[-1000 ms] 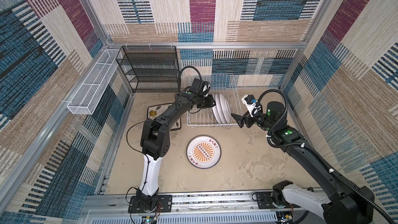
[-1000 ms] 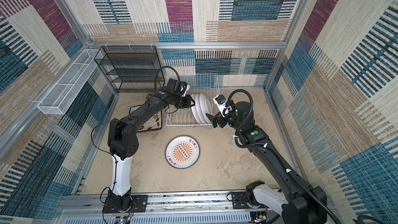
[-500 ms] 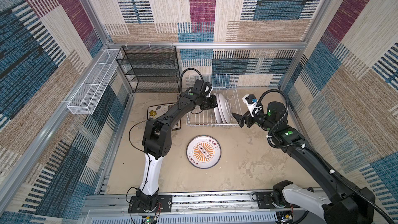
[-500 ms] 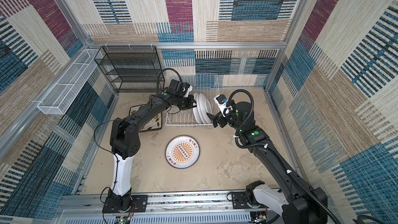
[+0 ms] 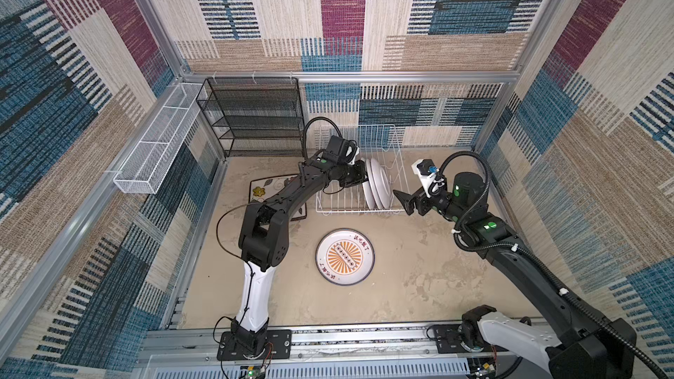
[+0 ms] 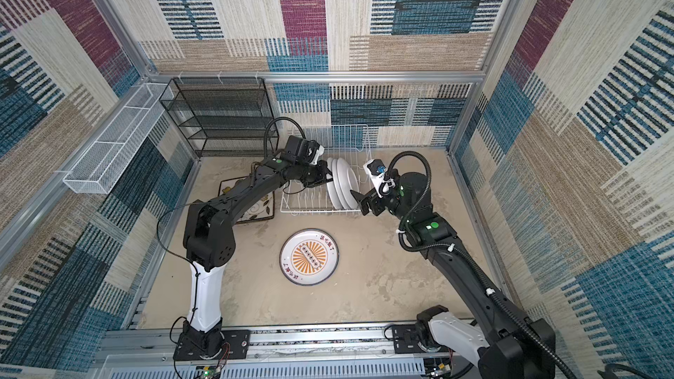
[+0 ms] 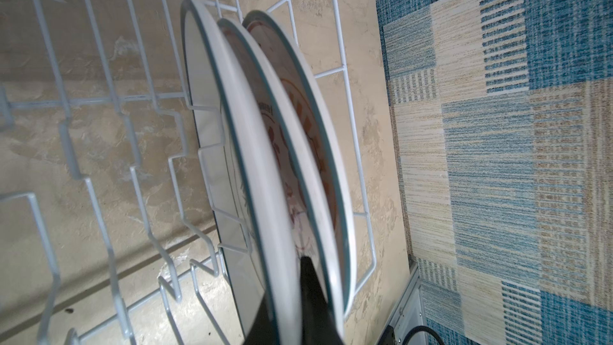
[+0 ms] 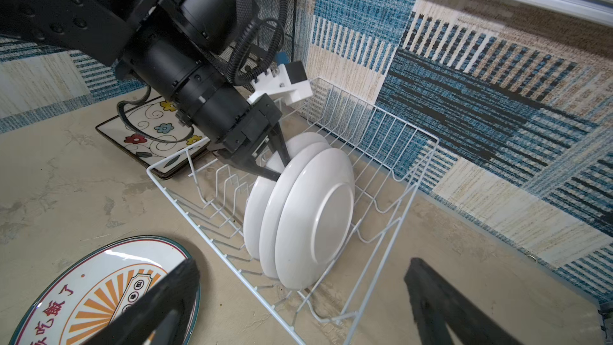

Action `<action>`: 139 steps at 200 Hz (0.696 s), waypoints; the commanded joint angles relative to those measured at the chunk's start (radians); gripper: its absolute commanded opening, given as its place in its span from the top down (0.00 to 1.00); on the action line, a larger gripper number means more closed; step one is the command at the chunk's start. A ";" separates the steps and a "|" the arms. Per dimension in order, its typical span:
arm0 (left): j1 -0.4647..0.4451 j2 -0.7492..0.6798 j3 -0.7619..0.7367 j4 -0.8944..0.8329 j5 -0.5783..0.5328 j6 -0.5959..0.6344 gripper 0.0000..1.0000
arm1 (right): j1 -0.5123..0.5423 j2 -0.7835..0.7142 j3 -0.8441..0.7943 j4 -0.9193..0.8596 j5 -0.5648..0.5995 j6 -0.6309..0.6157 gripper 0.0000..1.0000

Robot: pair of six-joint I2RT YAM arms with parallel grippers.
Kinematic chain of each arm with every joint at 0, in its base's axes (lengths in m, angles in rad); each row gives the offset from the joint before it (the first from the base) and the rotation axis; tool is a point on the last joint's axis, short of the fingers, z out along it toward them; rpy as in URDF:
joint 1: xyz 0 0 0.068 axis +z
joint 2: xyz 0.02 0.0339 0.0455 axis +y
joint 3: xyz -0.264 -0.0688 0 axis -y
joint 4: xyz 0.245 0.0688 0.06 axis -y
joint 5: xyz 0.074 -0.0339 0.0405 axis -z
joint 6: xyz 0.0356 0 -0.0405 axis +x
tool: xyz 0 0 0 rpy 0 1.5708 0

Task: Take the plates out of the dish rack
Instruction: 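Close the left gripper on the top rim of the green-rimmed plate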

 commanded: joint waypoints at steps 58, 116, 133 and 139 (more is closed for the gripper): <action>0.002 -0.082 0.009 -0.026 -0.022 -0.011 1.00 | 0.001 -0.009 0.018 0.018 0.006 0.019 0.01; 0.002 -0.177 -0.028 -0.022 -0.079 0.007 1.00 | 0.001 -0.025 0.009 0.026 0.009 0.028 0.01; 0.003 -0.193 -0.032 -0.012 -0.076 0.000 1.00 | 0.001 -0.026 0.008 0.023 0.010 0.031 0.01; 0.002 -0.195 -0.032 -0.006 -0.072 -0.003 1.00 | 0.001 -0.027 0.008 0.024 0.010 0.031 0.01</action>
